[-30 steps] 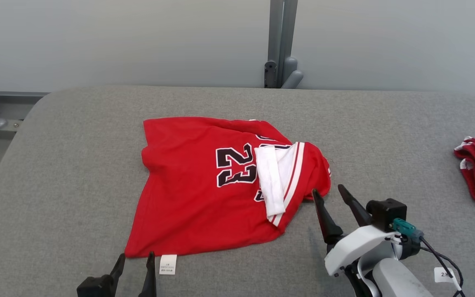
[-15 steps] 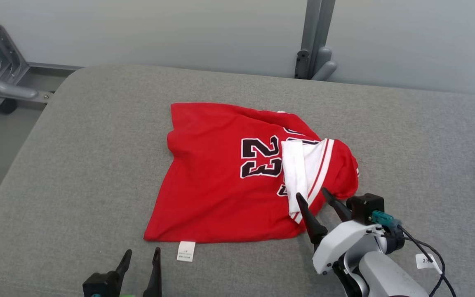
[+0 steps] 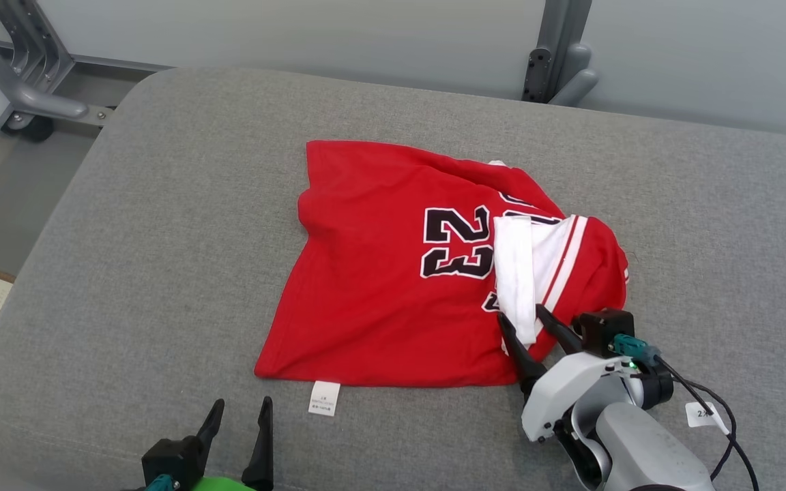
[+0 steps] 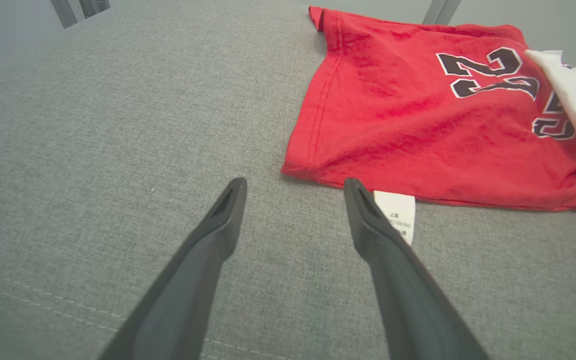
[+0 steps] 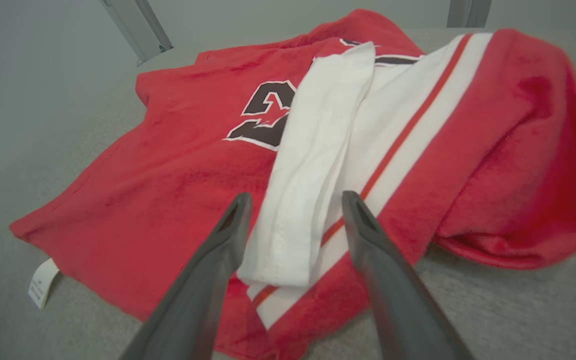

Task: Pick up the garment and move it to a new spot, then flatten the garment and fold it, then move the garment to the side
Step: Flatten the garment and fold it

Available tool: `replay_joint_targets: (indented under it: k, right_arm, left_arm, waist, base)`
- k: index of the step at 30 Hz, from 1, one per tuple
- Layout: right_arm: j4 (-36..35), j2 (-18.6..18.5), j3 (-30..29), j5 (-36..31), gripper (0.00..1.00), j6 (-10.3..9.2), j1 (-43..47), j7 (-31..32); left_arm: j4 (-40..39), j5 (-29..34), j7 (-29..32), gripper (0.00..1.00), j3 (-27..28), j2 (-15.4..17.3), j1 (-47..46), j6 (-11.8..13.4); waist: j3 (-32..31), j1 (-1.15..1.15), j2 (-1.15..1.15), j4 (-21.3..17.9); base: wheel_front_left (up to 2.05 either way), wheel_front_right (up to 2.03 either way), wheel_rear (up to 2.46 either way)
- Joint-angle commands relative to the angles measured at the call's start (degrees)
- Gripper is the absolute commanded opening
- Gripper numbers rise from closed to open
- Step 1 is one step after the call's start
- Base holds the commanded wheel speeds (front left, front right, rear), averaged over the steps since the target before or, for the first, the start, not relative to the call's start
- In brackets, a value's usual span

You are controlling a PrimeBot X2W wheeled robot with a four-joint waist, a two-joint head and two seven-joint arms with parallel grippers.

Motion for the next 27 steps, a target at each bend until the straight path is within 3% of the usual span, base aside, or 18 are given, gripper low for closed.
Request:
replay_joint_targets:
  k: [1, 7, 11, 13, 14, 15, 16, 22, 27]
  right_arm:
    - [0.4, -0.3, 0.1, 0.6, 0.9, -0.03, -0.6, -0.2]
    - [0.4, -0.2, 0.7, 1.1, 0.89, -0.02, -1.0, -0.2]
    - [0.0, -0.2, 0.8, 1.5, 0.74, -0.03, -1.7, -0.2]
    - [0.0, -0.2, 0.7, 1.9, 0.45, -0.02, -1.8, -0.2]
    - [0.0, -0.2, 0.6, 1.8, 0.38, -0.02, -2.0, -0.2]
    - [-0.1, -0.2, 0.5, 1.8, 0.09, -0.02, -2.1, -0.2]
    - [-0.3, -0.2, 0.3, 1.8, 0.0, -0.02, -2.2, -0.2]
    - [-4.4, -0.2, -2.6, 1.5, 0.0, -0.03, -0.2, -0.2]
    - [-11.5, -0.2, -6.3, 0.1, 0.0, -0.03, 5.6, -0.2]
  left_arm:
    - [-0.2, -0.5, 0.0, 1.0, 0.0, 0.2, -0.9, 0.2]
    - [0.0, -0.6, 0.0, 1.0, -0.2, 0.2, -1.2, 0.2]
    - [-0.2, -0.7, 0.0, 1.0, -0.4, 0.2, -1.5, 0.3]
    - [-0.2, -0.8, 0.0, 1.0, -0.5, 0.2, -1.6, 0.3]
    - [-0.1, -0.8, 0.0, 1.0, -0.6, 0.2, -1.7, 0.3]
    - [0.0, -0.9, 0.0, 1.0, -0.7, 0.2, -1.7, 0.3]
    - [0.0, -1.0, 0.0, 1.0, -0.8, 0.2, -1.7, 0.3]
    - [0.1, -0.8, 0.0, 1.0, -0.1, 0.2, -0.3, 0.5]
    - [-0.1, -0.3, 0.0, 1.0, 0.9, 0.2, 1.0, 0.4]
  waist:
    - [0.3, 0.0, 0.0, 0.2]
    - [0.6, 0.0, 0.0, 0.3]
    - [1.0, 0.0, 0.0, 0.4]
    - [1.1, 0.0, 0.0, 0.4]
    - [1.2, 0.0, 0.0, 0.4]
    - [1.2, 0.0, 0.0, 0.5]
    - [1.3, 0.0, 0.0, 0.4]
    - [-0.1, 0.0, 0.0, -1.4]
    - [-3.0, 0.0, 0.0, -6.4]
  base:
    - [0.0, 0.0, 0.0]
    - [0.0, 0.0, 0.0]
    - [0.0, 0.0, 0.0]
    - [0.0, 0.0, 0.0]
    - [0.0, 0.0, 0.0]
    - [0.0, 0.0, 0.0]
    - [0.0, 0.0, 0.0]
    - [0.0, 0.0, 0.0]
    - [0.0, 0.0, 0.0]
